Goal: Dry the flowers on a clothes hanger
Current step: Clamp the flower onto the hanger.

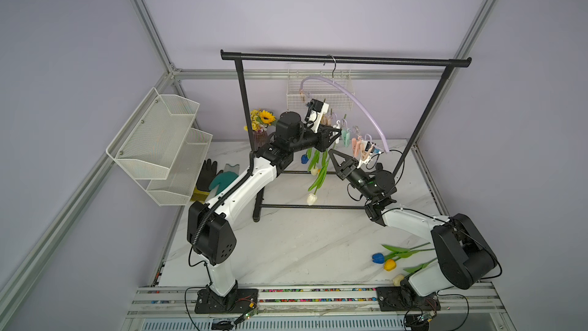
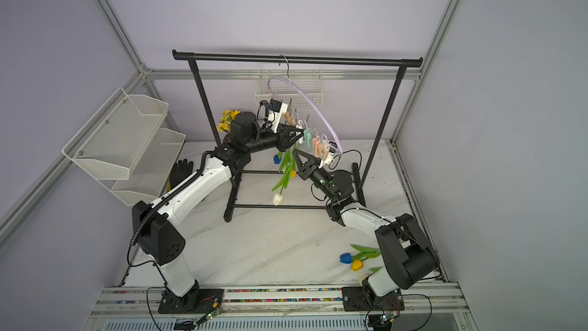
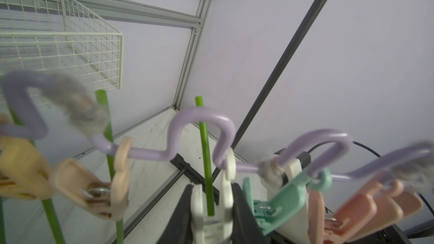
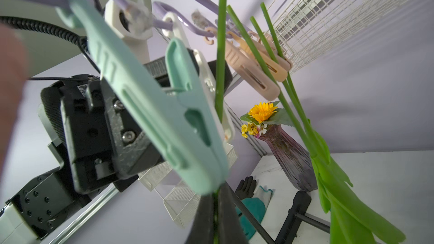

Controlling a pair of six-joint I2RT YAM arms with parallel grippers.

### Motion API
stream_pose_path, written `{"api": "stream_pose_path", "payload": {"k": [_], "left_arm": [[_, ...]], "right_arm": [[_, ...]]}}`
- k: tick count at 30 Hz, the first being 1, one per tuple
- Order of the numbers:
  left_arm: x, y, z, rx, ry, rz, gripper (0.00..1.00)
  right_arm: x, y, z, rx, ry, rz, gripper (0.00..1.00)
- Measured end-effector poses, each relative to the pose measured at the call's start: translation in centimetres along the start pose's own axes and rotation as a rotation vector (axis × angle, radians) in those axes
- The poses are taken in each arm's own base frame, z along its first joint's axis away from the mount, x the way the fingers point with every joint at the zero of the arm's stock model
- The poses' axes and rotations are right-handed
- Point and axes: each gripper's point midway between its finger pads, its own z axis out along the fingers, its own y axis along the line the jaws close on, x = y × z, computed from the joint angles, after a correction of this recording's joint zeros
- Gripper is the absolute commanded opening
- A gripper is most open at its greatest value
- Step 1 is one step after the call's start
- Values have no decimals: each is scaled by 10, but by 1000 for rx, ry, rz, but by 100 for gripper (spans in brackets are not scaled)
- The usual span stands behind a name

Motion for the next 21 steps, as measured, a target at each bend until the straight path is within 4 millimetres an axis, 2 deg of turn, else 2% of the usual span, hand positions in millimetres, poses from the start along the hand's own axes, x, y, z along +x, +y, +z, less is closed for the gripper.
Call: {"api": "stream_pose_path", "payload": {"k": [7,12,18,21], "left_arm": [[-1,-1,0,8,-2,-6,7],[1,-1,1,10,-5,-6,25],[2,-1,1,18,-5,-10,39],[0,-1,1,19,-10,-8,49]], "right_arm": [[0,2,0,-10,1,12,0],[0,2,0,-9,2,16,0],[1,1,0,-5,5,17,0],[3,1,0,-1,11,19,0]]}}
